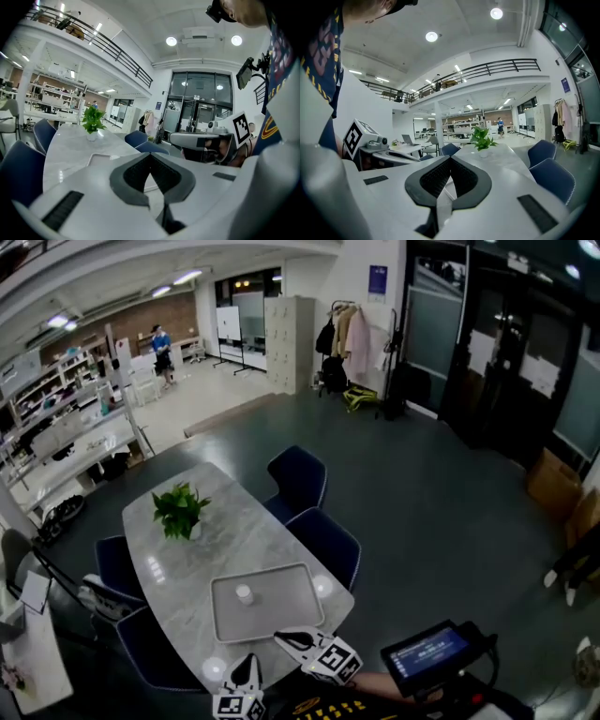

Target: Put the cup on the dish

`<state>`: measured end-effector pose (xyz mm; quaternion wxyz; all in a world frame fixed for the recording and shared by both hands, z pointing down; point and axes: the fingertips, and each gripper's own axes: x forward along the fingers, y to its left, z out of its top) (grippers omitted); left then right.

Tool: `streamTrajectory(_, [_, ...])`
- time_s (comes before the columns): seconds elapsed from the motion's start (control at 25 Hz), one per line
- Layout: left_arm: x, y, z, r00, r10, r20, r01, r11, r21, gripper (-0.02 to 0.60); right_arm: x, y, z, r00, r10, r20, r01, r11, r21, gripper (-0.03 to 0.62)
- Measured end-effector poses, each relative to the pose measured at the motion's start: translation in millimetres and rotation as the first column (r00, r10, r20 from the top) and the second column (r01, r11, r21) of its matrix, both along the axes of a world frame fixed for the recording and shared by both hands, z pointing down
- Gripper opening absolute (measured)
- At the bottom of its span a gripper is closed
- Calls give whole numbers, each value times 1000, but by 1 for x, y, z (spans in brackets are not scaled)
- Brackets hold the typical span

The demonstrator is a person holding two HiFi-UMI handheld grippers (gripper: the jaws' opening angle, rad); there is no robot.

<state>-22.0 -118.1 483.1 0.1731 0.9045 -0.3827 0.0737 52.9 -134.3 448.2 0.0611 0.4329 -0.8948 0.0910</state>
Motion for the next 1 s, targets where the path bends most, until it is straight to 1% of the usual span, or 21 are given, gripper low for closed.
streamTrajectory(0.12, [-1,14,0,1000,16,0,-16,1000,-10,2,1,20,1,1000,14,-13,-14,1000,-12,6])
streamTrajectory(0.32, [4,21,-2,999,42,4,-42,999,-7,2,10,39,-2,998,53,-13,-53,999,-7,6])
streamTrajectory(0.52, [5,31,-2,998,63,14,-62,998,-13,2,14,50,-1,997,81,-13,-81,997,-6,6])
streamTrajectory(0.76, [4,47,0,996,87,27,-86,996,-27,2,9,58,-1,996,84,-11,-84,996,-11,6])
streamTrajectory(0.88, [17,40,-10,993,118,14,-118,993,3,2,18,52,-14,994,106,-26,-106,994,17,6])
streamTrajectory(1.0, [47,11,-33,984,175,-27,-172,981,91,2,49,34,-47,983,175,-51,-169,980,101,6])
